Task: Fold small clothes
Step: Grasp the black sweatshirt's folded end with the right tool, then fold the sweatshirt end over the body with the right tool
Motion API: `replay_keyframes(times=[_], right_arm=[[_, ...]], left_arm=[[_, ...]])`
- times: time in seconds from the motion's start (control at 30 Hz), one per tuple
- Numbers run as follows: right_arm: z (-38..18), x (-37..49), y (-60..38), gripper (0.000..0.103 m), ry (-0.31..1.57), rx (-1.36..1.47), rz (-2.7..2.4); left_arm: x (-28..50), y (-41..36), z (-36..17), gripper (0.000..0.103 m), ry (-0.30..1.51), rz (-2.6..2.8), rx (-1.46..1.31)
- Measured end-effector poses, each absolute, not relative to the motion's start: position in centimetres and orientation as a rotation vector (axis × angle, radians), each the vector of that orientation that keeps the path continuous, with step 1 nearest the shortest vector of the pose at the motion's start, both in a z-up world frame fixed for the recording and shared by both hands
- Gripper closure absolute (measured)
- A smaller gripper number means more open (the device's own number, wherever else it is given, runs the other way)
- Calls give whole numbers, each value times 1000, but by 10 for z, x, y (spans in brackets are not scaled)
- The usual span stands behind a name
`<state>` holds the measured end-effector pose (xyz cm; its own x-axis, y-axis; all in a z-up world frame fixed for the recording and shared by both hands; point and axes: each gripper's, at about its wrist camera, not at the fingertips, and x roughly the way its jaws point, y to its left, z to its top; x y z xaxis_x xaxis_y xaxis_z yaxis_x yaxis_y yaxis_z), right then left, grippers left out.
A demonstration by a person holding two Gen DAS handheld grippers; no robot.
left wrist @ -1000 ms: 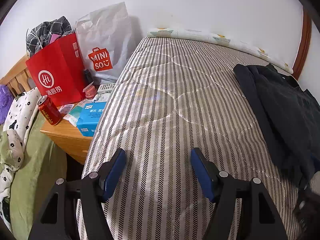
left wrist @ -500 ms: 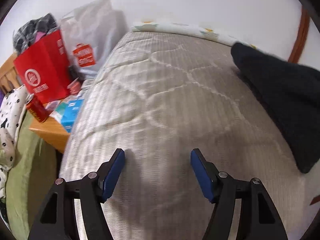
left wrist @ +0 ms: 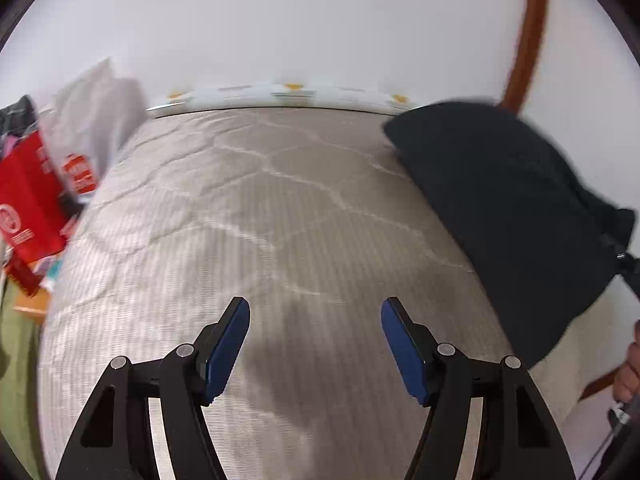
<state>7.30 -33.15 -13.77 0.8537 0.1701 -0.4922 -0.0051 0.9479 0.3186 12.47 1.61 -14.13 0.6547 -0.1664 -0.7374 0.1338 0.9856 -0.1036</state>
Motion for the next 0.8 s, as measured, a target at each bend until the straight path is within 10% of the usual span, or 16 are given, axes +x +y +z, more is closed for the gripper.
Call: replay_keyframes(times=[0.6, 0.8], right_arm=[[-196, 115, -388, 54, 657, 471, 63], [-192, 127, -387, 86, 630, 435, 100]], left_arm=[[110, -88, -142, 36, 850, -311, 34], [104, -107, -144, 36, 870, -415, 14]])
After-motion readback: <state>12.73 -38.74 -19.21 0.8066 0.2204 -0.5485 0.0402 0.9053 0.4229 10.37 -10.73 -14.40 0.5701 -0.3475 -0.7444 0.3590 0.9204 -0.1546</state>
